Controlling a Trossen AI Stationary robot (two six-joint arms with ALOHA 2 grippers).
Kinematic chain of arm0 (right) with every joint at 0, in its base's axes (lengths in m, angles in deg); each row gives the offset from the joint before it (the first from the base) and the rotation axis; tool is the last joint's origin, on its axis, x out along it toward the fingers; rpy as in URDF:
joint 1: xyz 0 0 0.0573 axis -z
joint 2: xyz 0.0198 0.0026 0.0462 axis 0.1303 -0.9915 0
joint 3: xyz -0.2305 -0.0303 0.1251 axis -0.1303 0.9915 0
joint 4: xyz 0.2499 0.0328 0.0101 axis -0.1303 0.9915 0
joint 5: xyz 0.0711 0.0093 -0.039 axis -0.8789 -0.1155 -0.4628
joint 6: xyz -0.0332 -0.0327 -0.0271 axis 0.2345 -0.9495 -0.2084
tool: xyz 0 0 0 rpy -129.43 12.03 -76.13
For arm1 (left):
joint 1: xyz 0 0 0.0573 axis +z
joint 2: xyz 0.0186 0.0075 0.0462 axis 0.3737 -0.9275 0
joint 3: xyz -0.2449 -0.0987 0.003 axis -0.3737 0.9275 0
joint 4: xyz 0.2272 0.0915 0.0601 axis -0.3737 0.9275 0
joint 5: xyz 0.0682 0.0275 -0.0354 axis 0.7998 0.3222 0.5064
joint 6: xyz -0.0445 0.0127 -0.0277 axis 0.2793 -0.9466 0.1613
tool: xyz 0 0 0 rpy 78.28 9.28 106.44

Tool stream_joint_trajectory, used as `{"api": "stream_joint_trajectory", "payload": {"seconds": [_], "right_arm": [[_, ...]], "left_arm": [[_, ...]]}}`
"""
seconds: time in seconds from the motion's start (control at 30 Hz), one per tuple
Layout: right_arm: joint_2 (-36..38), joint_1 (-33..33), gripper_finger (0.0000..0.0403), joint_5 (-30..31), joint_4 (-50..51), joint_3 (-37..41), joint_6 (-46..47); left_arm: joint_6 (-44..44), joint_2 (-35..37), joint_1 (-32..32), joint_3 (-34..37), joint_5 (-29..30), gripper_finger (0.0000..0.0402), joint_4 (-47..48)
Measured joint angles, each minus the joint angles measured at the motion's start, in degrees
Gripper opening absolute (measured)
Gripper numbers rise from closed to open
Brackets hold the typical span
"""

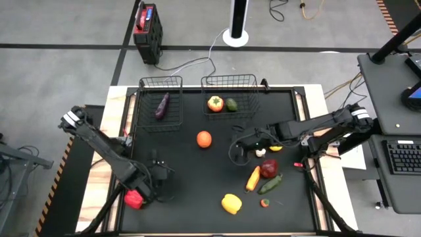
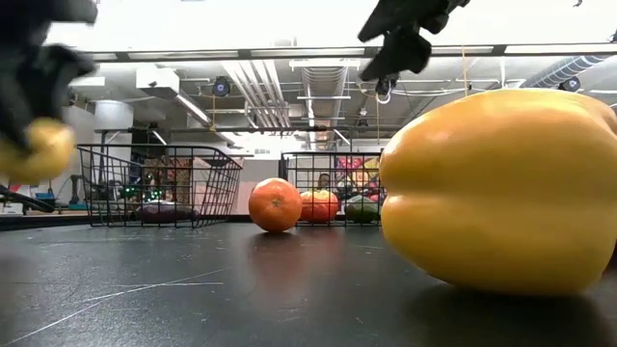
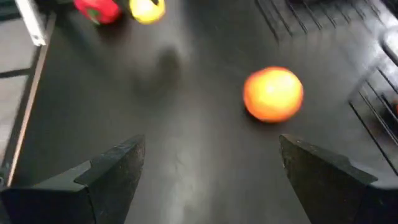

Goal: Sort produce into baskets
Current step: Put the left yellow lemon into the right black wire basket

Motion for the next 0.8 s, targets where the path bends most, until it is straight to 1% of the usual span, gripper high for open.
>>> {"api": "stream_joint_trajectory", "payload": {"seconds": [0.07, 0.13, 0.23, 0.3, 0.4, 0.5, 0.63, 0.7, 0.8], "right_arm": [[0.0, -1.0, 0.0358, 0.7, -5.3, 1.6, -2.9], [0.0, -2.3, 0.0358, 2.7, -11.3, 3.3, -6.5], [0.0, -4.4, 0.0358, 6.2, -20.0, 6.5, -12.0], [-0.1, -5.8, 0.0358, 8.2, -25.9, 8.6, -15.3], [-0.1, -7.4, 0.0358, 9.0, -35.0, 11.6, -18.5], [-0.1, -8.5, 0.0358, 9.1, -41.8, 13.7, -19.2], [-0.1, -9.5, 0.0358, 9.2, -48.6, 15.8, -21.0], [-0.1, -9.7, 0.0358, 9.3, -49.4, 15.8, -21.5], [-0.1, -9.7, 0.0356, 9.3, -49.3, 15.7, -21.6]], "left_arm": [[-3.6, 2.3, 0.0, -1.3, 6.3, 0.0151, -3.8], [-8.8, 4.9, 0.1, -1.9, 11.2, 0.0152, -10.0], [-20.3, 8.5, 0.3, -1.5, 15.2, 0.0153, -23.6], [-28.4, 10.3, 0.8, -0.2, 15.6, 0.0153, -33.0], [-39.3, 11.3, 1.8, 1.4, 15.7, 0.0154, -45.6], [-46.4, 11.2, 3.5, 3.5, 14.2, 0.0154, -56.8], [-50.6, 9.3, 6.9, 6.8, 11.0, 0.0154, -72.0], [-51.2, 7.9, 8.9, 8.6, 10.9, 0.0154, -79.0], [-50.8, 5.7, 12.0, 10.6, 10.8, 0.0154, -87.2]]}}
